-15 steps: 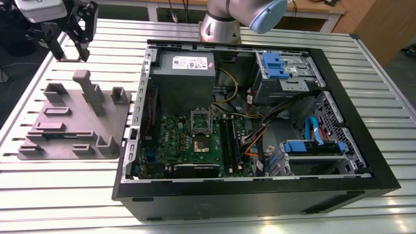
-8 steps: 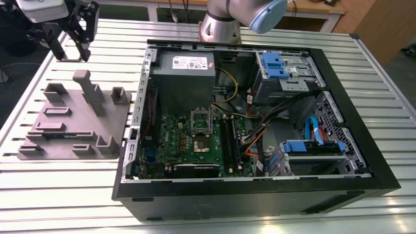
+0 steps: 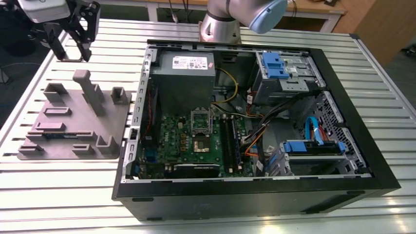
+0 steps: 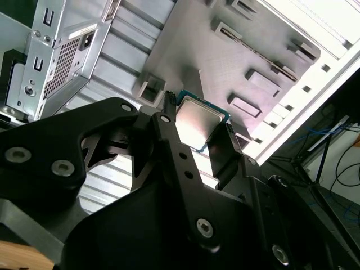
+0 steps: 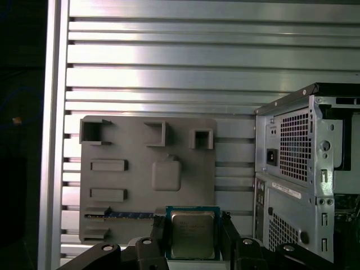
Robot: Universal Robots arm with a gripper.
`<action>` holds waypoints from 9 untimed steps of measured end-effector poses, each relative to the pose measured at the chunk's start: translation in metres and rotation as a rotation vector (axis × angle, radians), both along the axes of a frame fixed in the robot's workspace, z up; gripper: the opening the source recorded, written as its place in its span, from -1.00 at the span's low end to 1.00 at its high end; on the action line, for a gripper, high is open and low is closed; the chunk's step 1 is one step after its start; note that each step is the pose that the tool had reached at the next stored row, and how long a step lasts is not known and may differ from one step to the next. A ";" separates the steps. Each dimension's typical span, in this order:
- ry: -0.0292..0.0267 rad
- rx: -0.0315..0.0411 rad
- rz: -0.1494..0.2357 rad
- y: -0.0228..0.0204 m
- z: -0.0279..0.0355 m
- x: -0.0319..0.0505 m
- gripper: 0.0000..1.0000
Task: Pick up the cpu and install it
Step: 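Pick up the cpu and move it towards the insertion slot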
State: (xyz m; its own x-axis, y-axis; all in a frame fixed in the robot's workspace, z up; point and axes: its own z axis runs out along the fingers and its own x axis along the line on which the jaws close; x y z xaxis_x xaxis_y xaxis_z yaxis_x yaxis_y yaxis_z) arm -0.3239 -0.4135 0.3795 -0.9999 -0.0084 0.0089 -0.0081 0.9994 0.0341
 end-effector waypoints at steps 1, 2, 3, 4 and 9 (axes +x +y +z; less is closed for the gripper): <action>0.0001 0.0000 0.000 0.0000 0.0000 0.0003 -0.06; 0.0001 0.0000 0.000 0.0000 0.0000 0.0005 -0.06; 0.0001 0.0000 0.000 0.0000 0.0000 0.0007 -0.06; 0.0000 0.0000 0.000 0.0000 0.0000 0.0009 -0.06; 0.0001 0.0000 0.000 0.0000 0.0000 0.0020 -0.06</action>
